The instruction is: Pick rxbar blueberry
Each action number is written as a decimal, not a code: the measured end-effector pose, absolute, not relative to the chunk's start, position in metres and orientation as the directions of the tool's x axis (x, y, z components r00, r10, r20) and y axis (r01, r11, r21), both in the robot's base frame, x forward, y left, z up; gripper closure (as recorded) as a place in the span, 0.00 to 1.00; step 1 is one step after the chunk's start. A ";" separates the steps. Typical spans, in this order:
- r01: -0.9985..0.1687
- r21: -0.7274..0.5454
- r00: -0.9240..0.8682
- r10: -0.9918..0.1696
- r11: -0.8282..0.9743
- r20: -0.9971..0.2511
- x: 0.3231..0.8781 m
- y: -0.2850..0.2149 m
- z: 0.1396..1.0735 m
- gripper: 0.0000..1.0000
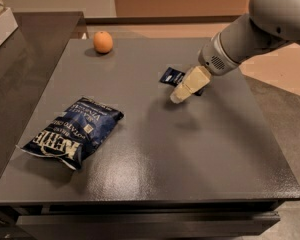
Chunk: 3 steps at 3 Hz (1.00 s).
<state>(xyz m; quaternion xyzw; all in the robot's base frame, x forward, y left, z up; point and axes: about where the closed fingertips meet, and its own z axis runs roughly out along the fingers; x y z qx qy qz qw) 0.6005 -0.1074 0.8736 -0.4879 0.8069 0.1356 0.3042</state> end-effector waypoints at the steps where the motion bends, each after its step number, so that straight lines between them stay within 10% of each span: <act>1: -0.870 -0.062 -0.346 -0.695 0.489 -0.631 0.607 -0.100 0.860 0.00; 3: -0.870 -0.004 -0.361 -0.644 0.493 -0.674 0.632 -0.106 0.845 0.00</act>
Offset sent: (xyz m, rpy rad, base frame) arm 0.0198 0.0089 -0.0324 0.0959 0.0360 -0.0084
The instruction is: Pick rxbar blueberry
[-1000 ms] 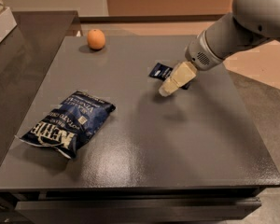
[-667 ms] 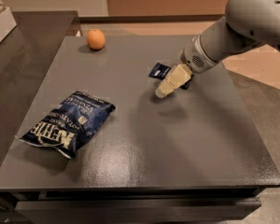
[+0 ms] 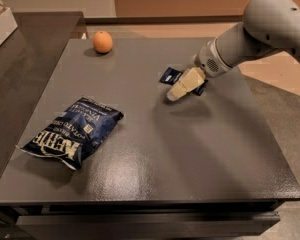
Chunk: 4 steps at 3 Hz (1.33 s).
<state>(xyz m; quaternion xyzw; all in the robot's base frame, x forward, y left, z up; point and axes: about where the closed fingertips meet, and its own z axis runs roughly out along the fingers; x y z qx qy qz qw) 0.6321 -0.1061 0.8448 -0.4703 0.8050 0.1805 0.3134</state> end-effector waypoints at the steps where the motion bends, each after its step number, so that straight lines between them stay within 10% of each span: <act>1: -0.869 -0.003 -0.368 -0.649 0.495 -0.666 0.637 -0.112 0.840 0.00; 4: -0.866 -0.001 -0.378 -0.656 0.500 -0.653 0.640 -0.124 0.838 0.64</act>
Offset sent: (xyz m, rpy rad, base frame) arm 0.0106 -0.0221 -0.0136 -0.0375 0.0172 -0.0198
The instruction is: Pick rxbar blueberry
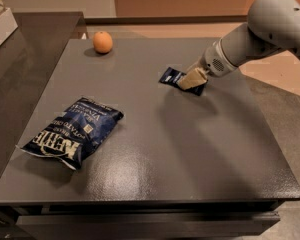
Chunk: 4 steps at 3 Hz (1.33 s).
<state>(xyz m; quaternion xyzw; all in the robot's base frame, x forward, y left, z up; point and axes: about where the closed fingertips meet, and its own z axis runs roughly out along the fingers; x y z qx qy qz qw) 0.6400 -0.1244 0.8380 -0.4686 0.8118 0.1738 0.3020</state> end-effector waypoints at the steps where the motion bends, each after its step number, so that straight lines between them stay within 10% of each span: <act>1: -0.866 -0.007 -0.374 -0.659 0.499 -0.653 0.639 -0.128 0.842 0.87; 4: -0.879 -0.025 -0.340 -0.663 0.477 -0.667 0.633 -0.135 0.867 1.00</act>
Offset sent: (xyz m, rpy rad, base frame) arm -0.0074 -0.0183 0.0132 -0.0197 -0.0149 -0.0046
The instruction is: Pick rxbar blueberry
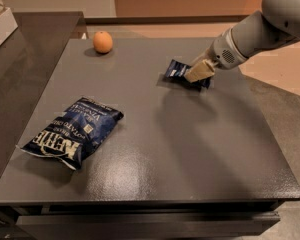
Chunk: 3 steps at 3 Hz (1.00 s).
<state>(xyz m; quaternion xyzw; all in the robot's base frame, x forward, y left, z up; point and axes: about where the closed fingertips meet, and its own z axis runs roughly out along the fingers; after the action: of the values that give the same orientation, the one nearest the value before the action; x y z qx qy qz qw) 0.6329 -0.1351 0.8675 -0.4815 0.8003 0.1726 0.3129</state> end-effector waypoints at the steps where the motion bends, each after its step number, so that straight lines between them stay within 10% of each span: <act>1: -0.892 -0.038 -0.305 -0.661 0.451 -0.685 0.632 -0.135 0.891 1.00; 3: -0.927 -0.107 -0.188 -0.690 0.361 -0.699 0.627 -0.138 0.981 1.00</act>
Offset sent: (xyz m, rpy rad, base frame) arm -0.0041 -0.0072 0.0978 0.0375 -0.0744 0.0954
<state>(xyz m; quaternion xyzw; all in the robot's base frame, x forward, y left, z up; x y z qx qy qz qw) 0.6266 -0.1382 0.9807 -0.5382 0.7511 0.1733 0.3408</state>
